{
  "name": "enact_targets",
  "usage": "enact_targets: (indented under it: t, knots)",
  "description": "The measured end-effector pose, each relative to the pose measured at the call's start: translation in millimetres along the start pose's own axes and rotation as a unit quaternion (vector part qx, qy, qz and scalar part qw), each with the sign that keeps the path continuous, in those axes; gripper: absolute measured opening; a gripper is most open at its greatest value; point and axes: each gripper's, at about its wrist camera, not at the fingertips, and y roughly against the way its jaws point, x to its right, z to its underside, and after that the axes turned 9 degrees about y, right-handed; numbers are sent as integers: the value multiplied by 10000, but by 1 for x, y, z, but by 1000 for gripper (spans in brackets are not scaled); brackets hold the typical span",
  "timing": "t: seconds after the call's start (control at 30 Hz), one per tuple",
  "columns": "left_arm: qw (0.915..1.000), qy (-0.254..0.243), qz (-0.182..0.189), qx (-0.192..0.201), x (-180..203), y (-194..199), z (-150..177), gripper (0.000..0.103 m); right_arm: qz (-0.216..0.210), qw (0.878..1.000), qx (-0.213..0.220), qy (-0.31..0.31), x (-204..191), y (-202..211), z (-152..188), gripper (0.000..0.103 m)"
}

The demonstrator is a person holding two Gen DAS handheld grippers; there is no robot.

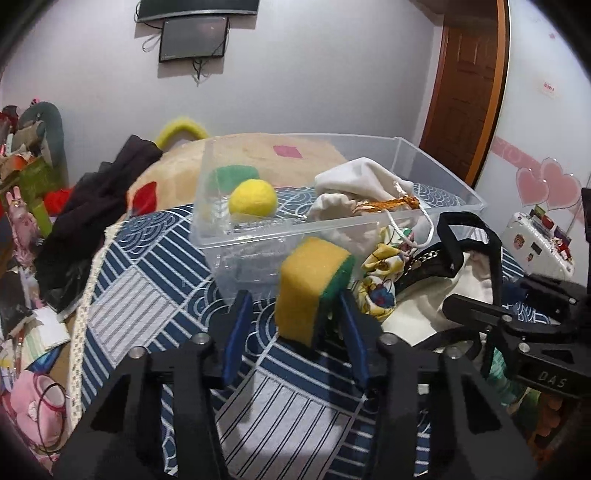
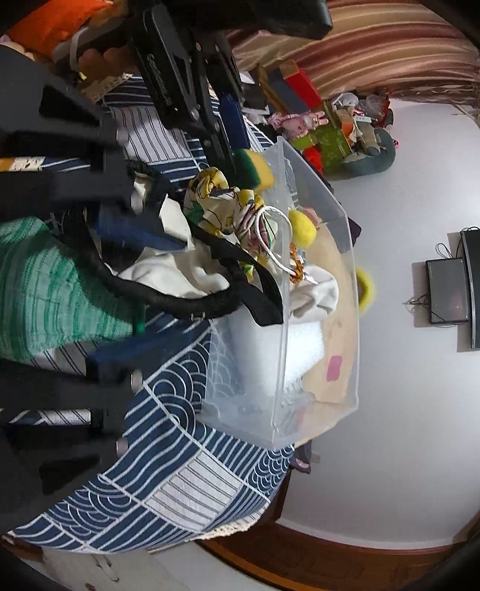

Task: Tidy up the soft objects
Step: 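Grasp the yellow-green sponge with the left tool while the right grasps the strapped bag, then place the sponge into the box with the left tool while the right drops the bag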

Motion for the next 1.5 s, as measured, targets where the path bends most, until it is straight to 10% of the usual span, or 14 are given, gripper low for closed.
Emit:
enact_targets:
  t: [0.23,1.5]
  knots:
    - [9997,29,250,-33,5,-6,2,30,32,9999,157,28,1,9,3,11]
    - [9907,11,-75,1358,3,83,-40,29,916,9754,1984,279,7,90,-73,9]
